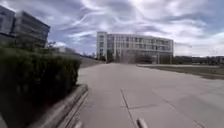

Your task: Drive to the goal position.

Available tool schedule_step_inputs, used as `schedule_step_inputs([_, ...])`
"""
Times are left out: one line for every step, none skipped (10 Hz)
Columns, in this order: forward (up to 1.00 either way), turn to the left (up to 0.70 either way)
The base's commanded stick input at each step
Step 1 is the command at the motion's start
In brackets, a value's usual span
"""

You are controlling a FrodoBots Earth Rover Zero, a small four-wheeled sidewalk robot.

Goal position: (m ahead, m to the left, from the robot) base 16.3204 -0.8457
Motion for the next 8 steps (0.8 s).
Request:
schedule_step_inputs([0.7, 0.0])
schedule_step_inputs([0.7, 0.0])
schedule_step_inputs([0.7, 0.0])
schedule_step_inputs([0.7, 0.0])
schedule_step_inputs([0.7, 0.0])
schedule_step_inputs([0.7, 0.0])
schedule_step_inputs([0.7, 0.0])
schedule_step_inputs([0.7, 0.0])
